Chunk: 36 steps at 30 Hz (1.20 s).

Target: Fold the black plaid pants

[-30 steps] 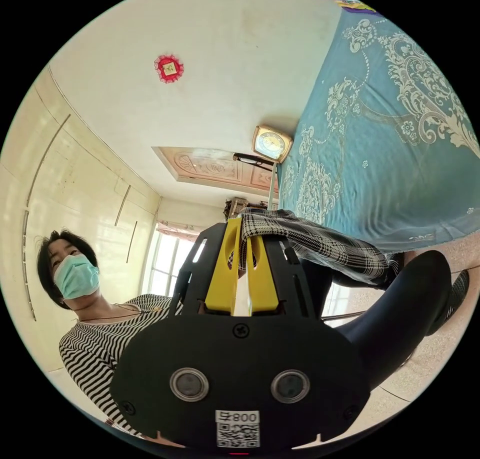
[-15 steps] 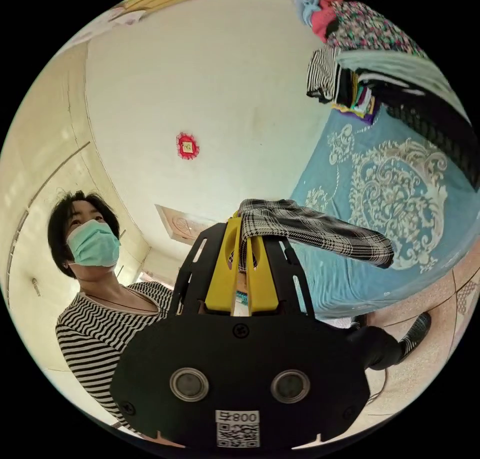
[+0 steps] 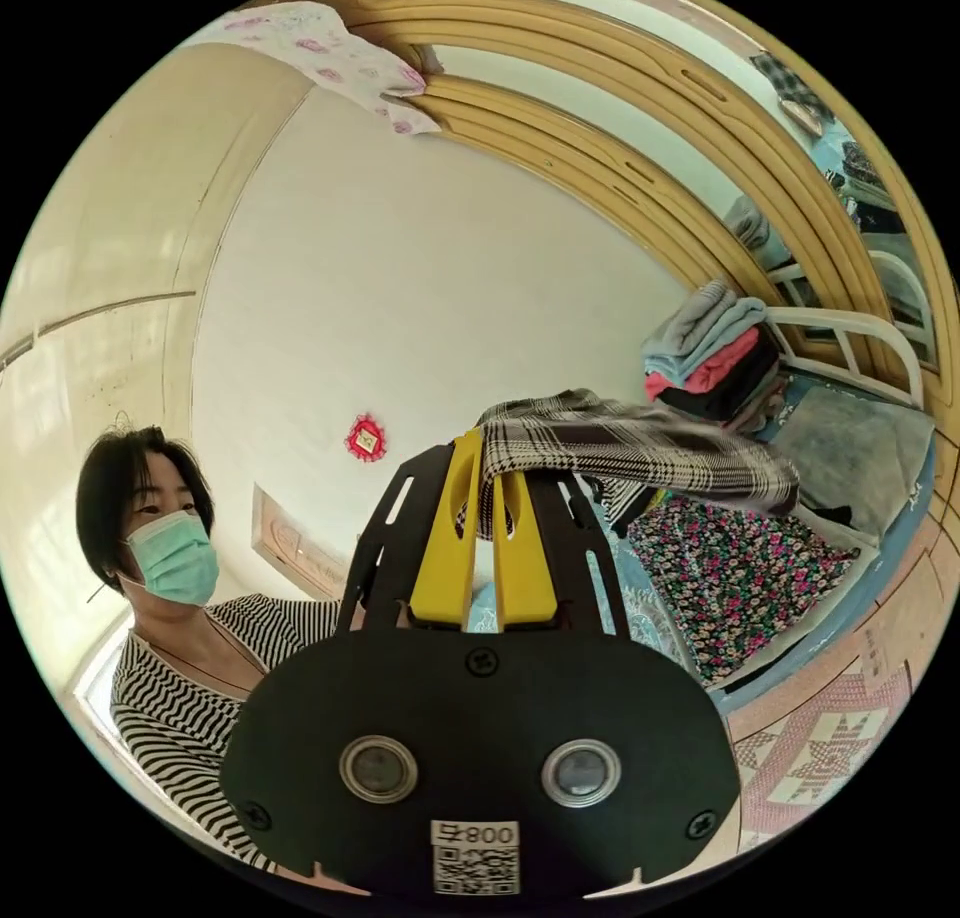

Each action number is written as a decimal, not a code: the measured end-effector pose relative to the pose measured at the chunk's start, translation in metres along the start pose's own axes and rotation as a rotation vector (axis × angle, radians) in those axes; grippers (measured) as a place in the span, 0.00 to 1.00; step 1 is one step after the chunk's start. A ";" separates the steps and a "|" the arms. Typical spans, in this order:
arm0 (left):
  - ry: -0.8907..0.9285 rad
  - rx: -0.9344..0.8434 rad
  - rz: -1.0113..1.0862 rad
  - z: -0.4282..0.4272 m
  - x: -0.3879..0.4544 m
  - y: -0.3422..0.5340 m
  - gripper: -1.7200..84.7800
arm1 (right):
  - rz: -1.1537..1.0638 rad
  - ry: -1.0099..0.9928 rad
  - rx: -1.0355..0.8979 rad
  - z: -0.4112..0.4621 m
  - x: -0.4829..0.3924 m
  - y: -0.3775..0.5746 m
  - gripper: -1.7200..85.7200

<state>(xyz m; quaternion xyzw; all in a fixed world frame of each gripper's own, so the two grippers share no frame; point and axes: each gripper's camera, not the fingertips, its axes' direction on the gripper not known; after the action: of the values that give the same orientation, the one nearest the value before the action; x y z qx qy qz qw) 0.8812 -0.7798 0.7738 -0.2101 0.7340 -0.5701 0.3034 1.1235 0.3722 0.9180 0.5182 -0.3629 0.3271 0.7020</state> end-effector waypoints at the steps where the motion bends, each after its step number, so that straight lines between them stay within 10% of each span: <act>1: -0.018 -0.029 -0.013 0.019 -0.029 -0.005 0.05 | 0.015 0.018 -0.005 -0.003 0.009 0.000 0.02; 12: -0.199 -0.245 -0.388 0.123 -0.310 0.031 0.05 | 0.674 0.203 -0.201 0.031 0.264 0.110 0.02; 29: -0.308 -0.314 -0.058 0.234 -0.355 -0.008 0.03 | 0.896 0.236 -0.017 -0.001 0.291 0.092 0.04; 36: -0.604 -0.520 0.143 0.353 -0.387 -0.036 0.02 | 0.550 0.524 -0.151 0.013 0.260 -0.028 0.02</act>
<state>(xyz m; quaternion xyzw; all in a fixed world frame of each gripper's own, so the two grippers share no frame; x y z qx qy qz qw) 1.4031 -0.7869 0.8295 -0.3862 0.7445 -0.2553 0.4810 1.2806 0.3740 1.1280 0.2472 -0.3196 0.5969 0.6931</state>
